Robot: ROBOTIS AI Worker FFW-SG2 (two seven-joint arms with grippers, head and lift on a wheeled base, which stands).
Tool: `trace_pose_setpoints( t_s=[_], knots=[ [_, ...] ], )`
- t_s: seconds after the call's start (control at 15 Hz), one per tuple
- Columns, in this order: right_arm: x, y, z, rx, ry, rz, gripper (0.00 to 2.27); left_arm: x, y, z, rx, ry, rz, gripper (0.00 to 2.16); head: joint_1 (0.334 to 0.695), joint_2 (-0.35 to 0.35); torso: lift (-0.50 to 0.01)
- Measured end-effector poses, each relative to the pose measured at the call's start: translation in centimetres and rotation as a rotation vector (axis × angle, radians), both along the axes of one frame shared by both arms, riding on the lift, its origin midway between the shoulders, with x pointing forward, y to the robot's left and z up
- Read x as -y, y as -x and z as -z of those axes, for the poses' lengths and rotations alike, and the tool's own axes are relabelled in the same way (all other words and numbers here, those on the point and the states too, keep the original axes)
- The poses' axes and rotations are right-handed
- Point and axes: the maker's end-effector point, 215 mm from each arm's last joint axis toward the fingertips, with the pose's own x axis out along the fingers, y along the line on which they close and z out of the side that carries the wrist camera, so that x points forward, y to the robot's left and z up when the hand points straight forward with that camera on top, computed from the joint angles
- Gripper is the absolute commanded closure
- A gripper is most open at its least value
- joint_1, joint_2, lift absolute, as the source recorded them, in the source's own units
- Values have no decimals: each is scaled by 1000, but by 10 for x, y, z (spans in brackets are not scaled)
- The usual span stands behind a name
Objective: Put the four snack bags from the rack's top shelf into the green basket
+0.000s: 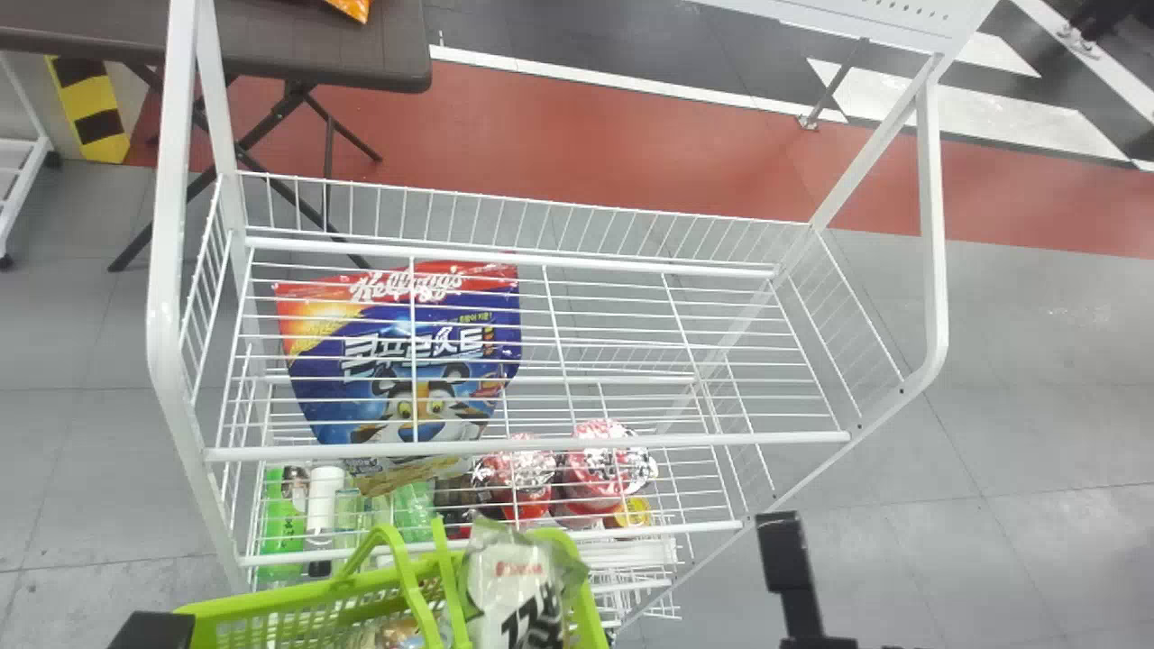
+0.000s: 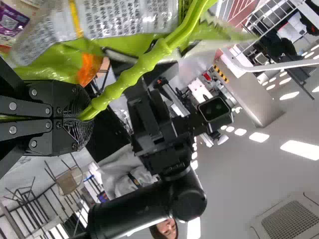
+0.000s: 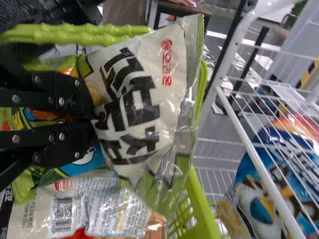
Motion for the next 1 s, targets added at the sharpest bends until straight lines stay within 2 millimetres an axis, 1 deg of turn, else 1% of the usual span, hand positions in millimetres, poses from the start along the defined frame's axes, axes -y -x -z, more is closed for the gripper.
trace_pose_setpoints(
  t_s=[0.13,0.2,0.27,0.4,0.53,0.73,1.0],
  knots=[
    [28,-11,-2,19,27,38,56,0,-1,0,2,-1,-2,1544,695,-350,0],
    [37,-14,-8,33,20,37,56,1,-2,0,5,-2,-3,1544,695,-350,0],
    [41,-15,-13,44,6,35,56,1,-3,0,7,-4,-3,1544,695,-350,0],
    [44,-18,-24,70,-6,29,56,3,-3,0,11,-8,-1,1544,695,-350,0],
    [40,-21,-36,107,5,14,60,4,-4,0,12,-10,0,1544,695,-350,0],
    [41,-28,-54,178,71,8,60,3,-4,1,9,-11,0,1544,695,-350,0],
    [44,-29,-58,199,114,31,60,4,-4,0,9,-11,0,1544,695,-350,0]
  ],
)
